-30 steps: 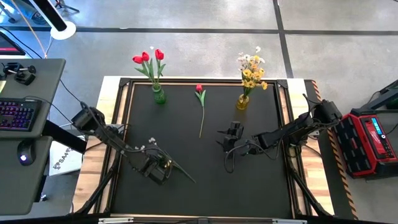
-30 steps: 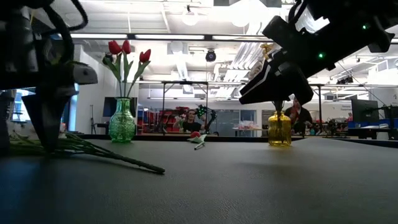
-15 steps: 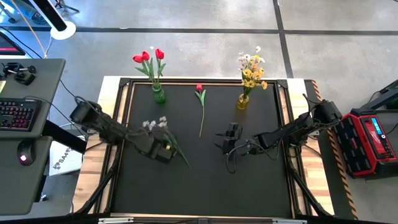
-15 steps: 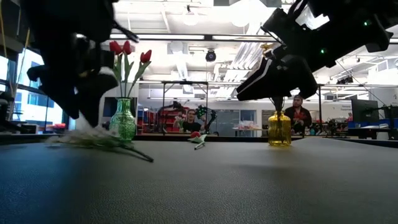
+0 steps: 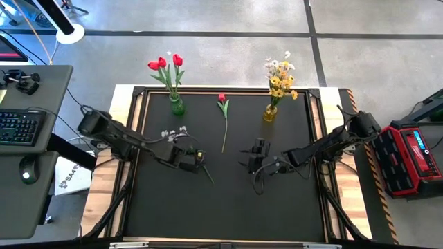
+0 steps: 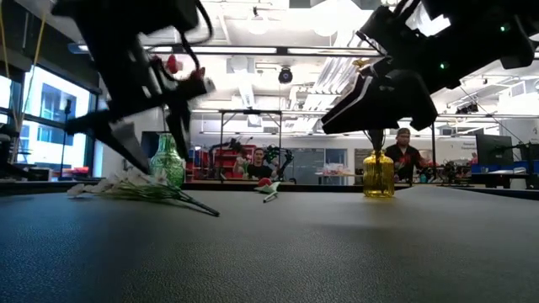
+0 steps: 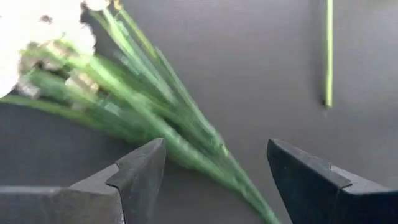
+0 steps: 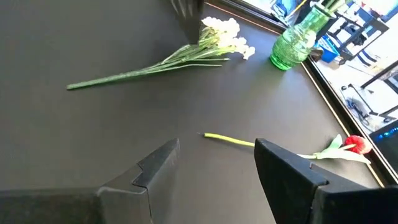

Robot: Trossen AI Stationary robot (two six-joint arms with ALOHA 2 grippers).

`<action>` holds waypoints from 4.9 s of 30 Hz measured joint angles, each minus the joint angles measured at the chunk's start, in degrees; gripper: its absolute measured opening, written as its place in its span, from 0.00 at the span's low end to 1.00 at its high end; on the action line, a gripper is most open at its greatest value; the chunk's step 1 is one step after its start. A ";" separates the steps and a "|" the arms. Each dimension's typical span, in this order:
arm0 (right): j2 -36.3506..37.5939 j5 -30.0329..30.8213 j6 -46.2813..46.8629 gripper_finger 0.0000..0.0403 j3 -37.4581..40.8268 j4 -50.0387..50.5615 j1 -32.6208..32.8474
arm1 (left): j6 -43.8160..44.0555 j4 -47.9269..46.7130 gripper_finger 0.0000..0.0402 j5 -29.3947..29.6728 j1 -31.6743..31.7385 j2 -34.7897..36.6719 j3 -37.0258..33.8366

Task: Sort flowers into vase by color
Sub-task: Put the white flowers into the yellow flower vase

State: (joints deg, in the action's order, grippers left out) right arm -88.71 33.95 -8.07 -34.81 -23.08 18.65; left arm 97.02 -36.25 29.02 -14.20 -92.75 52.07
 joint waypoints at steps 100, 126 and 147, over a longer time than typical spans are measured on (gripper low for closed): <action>-10.06 -10.00 6.69 0.58 -9.11 -32.29 -1.80 | -100.28 103.69 0.00 -32.90 7.20 3.41 -18.75; -11.17 -2.99 11.34 0.01 -16.44 -16.40 -1.60 | -100.26 91.81 0.36 -29.94 6.32 4.71 -18.67; 13.43 27.21 9.57 0.00 1.37 -9.47 4.53 | -95.21 62.43 0.45 -15.87 4.48 14.74 -18.78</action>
State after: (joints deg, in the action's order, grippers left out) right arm -75.27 61.16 1.49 -33.44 -32.55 23.17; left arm 1.81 26.18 13.15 -9.71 -78.01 33.30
